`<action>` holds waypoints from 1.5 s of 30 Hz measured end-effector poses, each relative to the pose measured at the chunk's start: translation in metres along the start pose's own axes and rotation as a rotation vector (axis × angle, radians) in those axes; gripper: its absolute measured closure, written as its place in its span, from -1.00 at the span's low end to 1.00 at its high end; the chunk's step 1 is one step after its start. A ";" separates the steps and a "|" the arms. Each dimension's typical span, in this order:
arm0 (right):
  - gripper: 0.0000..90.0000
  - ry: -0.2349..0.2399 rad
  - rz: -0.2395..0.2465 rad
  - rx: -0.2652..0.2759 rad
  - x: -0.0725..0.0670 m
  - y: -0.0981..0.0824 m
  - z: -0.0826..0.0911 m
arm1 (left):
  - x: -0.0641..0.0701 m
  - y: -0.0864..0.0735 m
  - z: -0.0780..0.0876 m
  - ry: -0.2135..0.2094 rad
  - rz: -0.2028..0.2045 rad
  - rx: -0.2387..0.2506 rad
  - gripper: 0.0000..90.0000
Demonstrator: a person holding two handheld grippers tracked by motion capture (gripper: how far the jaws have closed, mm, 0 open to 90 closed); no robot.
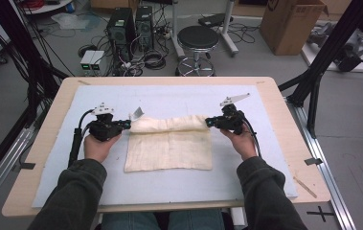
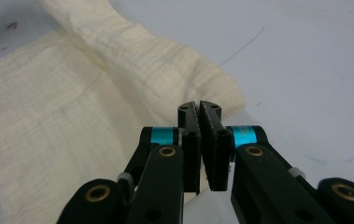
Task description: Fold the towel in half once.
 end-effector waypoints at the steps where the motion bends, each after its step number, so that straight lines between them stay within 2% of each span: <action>1: 0.94 0.004 0.008 -0.007 -0.002 -0.001 0.001 | 0.001 0.000 0.001 -0.004 -0.007 -0.002 0.97; 3: 0.94 0.004 0.032 -0.011 -0.008 0.000 0.003 | 0.005 0.001 0.003 -0.012 -0.011 0.002 0.97; 6: 0.94 0.017 0.032 -0.009 -0.013 0.002 0.006 | 0.010 -0.002 0.006 -0.015 -0.018 0.004 0.97; 15: 0.94 0.032 0.029 -0.087 -0.023 -0.007 0.006 | 0.018 -0.014 0.017 -0.029 -0.042 -0.009 0.97; 20: 0.94 0.037 0.024 -0.101 -0.030 -0.010 0.006 | 0.023 -0.023 0.021 -0.040 -0.050 -0.023 0.97; 22: 0.94 0.026 0.040 -0.089 -0.030 -0.012 0.007 | 0.024 -0.025 0.022 -0.041 -0.052 -0.020 0.97; 24: 0.94 0.026 0.019 -0.085 -0.030 -0.018 0.007 | 0.024 -0.026 0.024 -0.039 -0.051 -0.019 0.97; 28: 0.94 0.027 0.016 -0.062 -0.032 -0.026 0.010 | 0.025 -0.027 0.026 -0.040 -0.051 -0.012 0.97; 35: 0.93 0.036 0.033 -0.046 -0.039 -0.030 0.014 | 0.029 -0.035 0.031 -0.045 -0.059 -0.016 0.97; 39: 0.93 0.037 0.060 -0.046 -0.045 -0.033 0.017 | 0.033 -0.037 0.036 -0.048 -0.101 -0.031 0.97; 45: 0.93 0.038 0.068 -0.039 -0.050 -0.041 0.021 | 0.041 -0.038 0.039 -0.066 -0.131 -0.041 0.96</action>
Point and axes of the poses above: each handheld gripper's, and its own axes: z roughly backward along the jaws, y roughly out of its top, x roughly to its right, the point moved 7 cm from there along -z, roughly forward along the jaws, and after that the axes turned 9 degrees about x, right-handed, at the moved point
